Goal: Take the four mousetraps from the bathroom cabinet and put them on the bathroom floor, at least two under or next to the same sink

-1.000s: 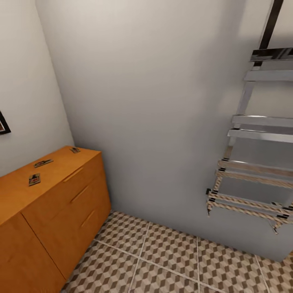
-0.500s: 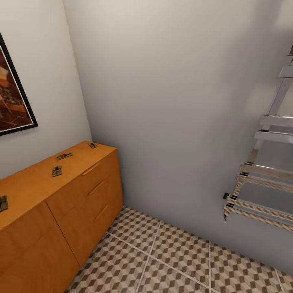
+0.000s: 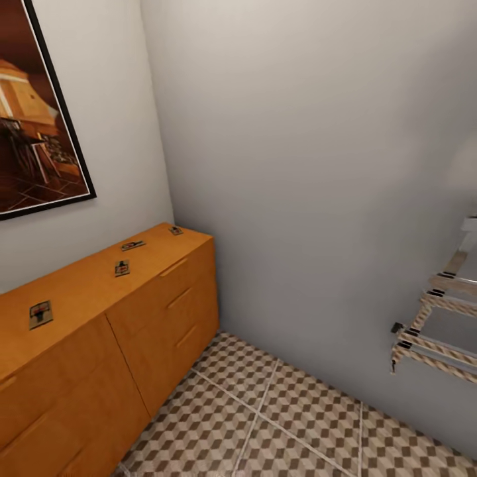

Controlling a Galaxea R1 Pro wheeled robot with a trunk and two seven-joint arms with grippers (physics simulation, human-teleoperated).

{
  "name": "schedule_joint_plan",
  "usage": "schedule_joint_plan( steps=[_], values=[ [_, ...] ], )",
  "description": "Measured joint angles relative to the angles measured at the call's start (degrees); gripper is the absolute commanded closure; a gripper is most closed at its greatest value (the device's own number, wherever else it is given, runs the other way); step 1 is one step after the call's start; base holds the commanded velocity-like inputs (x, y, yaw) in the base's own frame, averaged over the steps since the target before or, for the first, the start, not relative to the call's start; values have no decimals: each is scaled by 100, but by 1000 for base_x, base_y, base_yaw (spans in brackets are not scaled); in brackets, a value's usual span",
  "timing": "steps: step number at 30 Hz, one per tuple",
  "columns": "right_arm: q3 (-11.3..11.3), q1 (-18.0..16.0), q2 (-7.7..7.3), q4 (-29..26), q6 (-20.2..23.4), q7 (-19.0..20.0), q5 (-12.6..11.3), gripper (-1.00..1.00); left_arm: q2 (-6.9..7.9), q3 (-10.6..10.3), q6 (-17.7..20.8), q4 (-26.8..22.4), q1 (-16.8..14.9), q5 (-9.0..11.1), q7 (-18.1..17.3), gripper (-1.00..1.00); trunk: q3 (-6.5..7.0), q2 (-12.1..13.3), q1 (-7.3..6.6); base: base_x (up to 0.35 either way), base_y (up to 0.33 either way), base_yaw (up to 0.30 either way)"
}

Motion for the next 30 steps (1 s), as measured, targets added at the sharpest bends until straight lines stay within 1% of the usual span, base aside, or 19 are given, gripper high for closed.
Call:
schedule_joint_plan(
  steps=[13,30],
  values=[
    [2,0,40,4,-7,0,7,-100,2,-8,3,2,0,-7,-6,-100,-92,0,0,9,-13,195],
    [5,0,46,-18,-8,0,0,-100,12,-1,3,-68,0,-8,38,-100,-213,0,-3,259,-203,202]
  ],
)
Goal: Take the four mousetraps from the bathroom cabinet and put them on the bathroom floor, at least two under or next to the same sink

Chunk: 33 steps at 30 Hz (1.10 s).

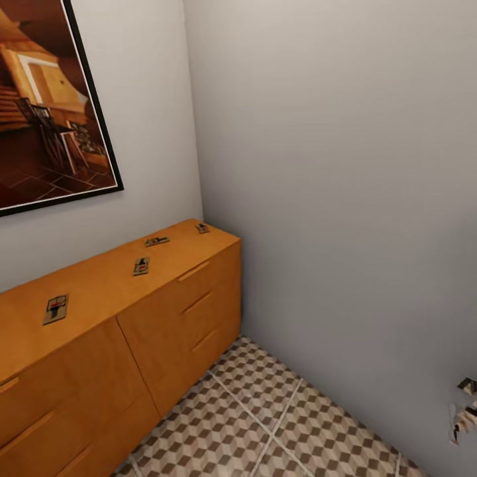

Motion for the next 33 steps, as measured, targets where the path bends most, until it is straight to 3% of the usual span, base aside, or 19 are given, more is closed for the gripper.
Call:
schedule_joint_plan(
  steps=[11,19,33],
  values=[
    [-1,0,0,0,0,0,0,-100,0,0,-3,-2,0,0,0,-100,-77,0,0,281,-199,199],
    [-3,0,-7,-8,0,29,0,-100,0,0,-3,-5,0,0,-2,-100,-96,0,0,266,-184,51],
    [-3,0,0,-1,-1,32,0,-100,-4,0,-3,-3,0,0,-1,-100,-97,0,3,40,-25,213]
  ],
)
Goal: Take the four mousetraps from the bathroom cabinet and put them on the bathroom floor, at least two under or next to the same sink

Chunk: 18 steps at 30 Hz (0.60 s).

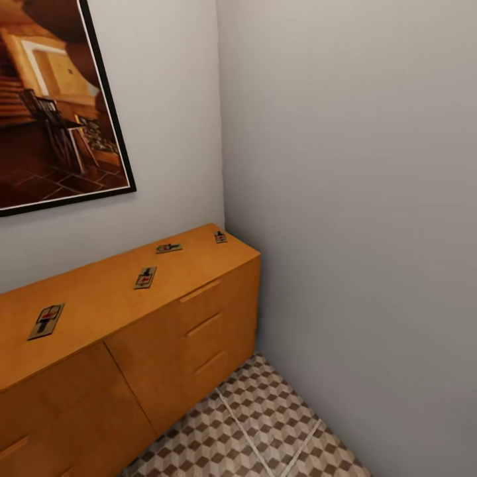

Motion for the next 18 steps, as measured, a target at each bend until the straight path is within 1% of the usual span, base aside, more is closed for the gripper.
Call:
schedule_joint_plan(
  steps=[15,17,18],
  values=[
    [0,0,-1,-3,2,0,0,-100,-4,0,0,0,0,0,0,-100,0,0,0,0,0,285],
    [0,0,-4,-5,2,0,0,-100,-4,-1,0,0,0,0,2,-100,0,0,0,0,0,236],
    [0,0,-5,-6,2,0,0,-100,-4,-1,0,0,0,0,1,-100,0,0,0,0,0,72]
  ],
)
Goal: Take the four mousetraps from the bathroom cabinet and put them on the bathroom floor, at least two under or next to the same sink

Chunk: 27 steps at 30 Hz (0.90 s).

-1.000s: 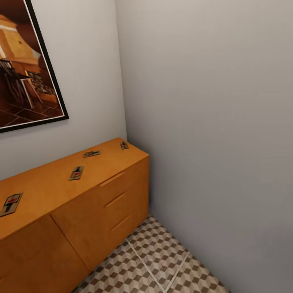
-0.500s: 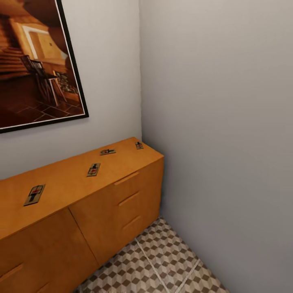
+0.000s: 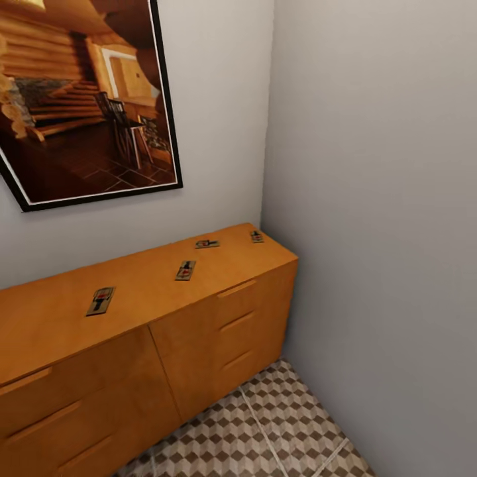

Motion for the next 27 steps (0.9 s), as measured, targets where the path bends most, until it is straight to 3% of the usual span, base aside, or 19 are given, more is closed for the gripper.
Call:
schedule_joint_plan(
  steps=[27],
  values=[
    [13,0,-40,-8,18,17,93,-100,0,1,0,0,0,0,1,-100,0,0,0,0,0,8]
  ],
)
